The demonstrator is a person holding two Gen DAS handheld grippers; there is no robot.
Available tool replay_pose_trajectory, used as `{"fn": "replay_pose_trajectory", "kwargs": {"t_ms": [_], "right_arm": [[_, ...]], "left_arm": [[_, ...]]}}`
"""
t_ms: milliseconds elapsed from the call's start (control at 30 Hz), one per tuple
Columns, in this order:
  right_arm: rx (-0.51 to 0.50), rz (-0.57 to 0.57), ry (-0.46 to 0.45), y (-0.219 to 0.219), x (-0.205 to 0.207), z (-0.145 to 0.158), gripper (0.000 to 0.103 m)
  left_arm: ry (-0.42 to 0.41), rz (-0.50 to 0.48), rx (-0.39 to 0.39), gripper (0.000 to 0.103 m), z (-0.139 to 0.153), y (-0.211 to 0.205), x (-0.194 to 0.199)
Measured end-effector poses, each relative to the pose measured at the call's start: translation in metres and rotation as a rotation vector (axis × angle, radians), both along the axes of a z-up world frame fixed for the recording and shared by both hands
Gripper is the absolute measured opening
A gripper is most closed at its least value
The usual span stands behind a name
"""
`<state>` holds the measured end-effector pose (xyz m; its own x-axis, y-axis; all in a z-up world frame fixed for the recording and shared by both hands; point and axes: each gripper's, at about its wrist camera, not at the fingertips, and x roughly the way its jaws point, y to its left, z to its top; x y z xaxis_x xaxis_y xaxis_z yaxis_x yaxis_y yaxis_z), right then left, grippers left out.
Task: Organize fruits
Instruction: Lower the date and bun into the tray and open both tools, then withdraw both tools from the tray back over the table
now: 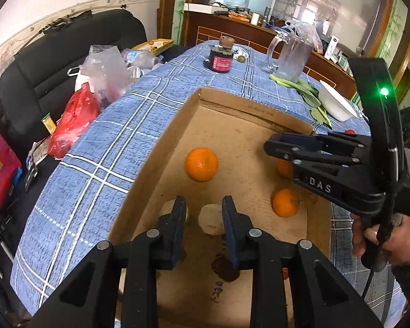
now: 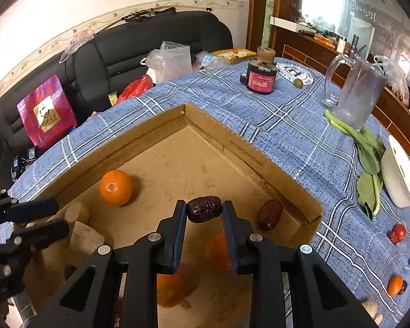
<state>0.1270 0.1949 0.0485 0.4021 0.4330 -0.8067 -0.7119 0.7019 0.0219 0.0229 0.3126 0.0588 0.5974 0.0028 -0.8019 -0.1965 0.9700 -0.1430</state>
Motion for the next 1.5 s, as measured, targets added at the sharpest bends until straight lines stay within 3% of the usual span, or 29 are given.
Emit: {"fn": "replay_pose_trajectory", "kwargs": {"t_ms": [433, 567, 700, 867, 1000, 1233, 1367, 1500], "right_arm": [[-0.082, 0.002, 0.057, 0.014, 0.017, -0.022, 0.029], [-0.123, -0.009, 0.033, 0.015, 0.015, -0.023, 0.053], [-0.124, -0.016, 0.001, 0.009, 0.009, -0.017, 0.055], [-0.108, -0.037, -0.008, -0.003, -0.003, -0.004, 0.055], [-0.082, -0.055, -0.015, -0.019, -0.020, 0.006, 0.055], [-0.033, -0.124, -0.022, -0.064, -0.053, 0.022, 0.068], [-0.027, -0.182, -0.028, -0.096, -0.072, 0.021, 0.076], [-0.021, -0.238, 0.004, -0.138, -0.092, 0.011, 0.077]], "left_arm": [[0.057, 0.019, -0.022, 0.027, -0.017, 0.001, 0.013], [0.066, 0.032, -0.017, 0.040, -0.016, 0.001, 0.010], [0.059, 0.038, -0.010, 0.042, -0.013, 0.000, 0.003], [0.052, 0.070, 0.005, 0.054, -0.008, -0.001, -0.006], [0.048, 0.087, 0.019, 0.060, -0.003, -0.003, -0.014], [0.016, 0.119, 0.084, 0.070, 0.009, -0.020, -0.027], [-0.003, 0.141, 0.130, 0.077, 0.014, -0.040, -0.031], [0.001, 0.095, 0.128, 0.077, 0.014, -0.069, -0.024]]}}
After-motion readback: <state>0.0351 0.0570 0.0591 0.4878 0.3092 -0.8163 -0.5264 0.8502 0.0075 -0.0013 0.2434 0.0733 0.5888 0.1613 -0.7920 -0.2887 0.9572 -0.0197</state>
